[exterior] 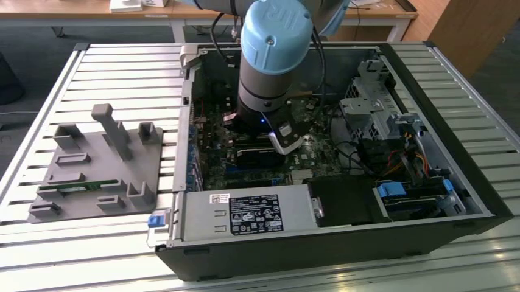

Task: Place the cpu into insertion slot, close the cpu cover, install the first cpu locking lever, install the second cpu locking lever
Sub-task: 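Install the second cpu locking lever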

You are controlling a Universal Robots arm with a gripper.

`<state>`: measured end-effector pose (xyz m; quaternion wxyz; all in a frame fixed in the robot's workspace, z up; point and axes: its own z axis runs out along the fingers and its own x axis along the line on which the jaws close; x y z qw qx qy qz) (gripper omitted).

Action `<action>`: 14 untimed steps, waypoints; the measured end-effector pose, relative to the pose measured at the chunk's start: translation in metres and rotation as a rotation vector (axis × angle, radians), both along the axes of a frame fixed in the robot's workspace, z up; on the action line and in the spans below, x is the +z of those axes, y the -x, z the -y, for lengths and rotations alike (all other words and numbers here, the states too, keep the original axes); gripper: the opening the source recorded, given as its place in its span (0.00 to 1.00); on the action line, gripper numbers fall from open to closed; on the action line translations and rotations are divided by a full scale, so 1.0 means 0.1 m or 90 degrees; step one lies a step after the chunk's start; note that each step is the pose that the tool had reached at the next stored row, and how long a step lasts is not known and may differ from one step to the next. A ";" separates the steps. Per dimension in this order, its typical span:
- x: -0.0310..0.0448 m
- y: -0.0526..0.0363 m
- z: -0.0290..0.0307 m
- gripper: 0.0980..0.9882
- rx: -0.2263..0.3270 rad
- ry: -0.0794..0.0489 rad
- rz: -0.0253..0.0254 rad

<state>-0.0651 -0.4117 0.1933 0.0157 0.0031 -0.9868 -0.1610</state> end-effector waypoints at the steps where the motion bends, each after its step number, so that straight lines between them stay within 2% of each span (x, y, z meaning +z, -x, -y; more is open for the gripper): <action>1: -0.004 0.003 0.000 0.01 0.000 -0.004 0.0000; 5: -0.022 0.017 0.000 0.01 0.000 -0.016 0.0000; 14: -0.069 0.063 -0.001 0.01 0.000 -0.027 0.0001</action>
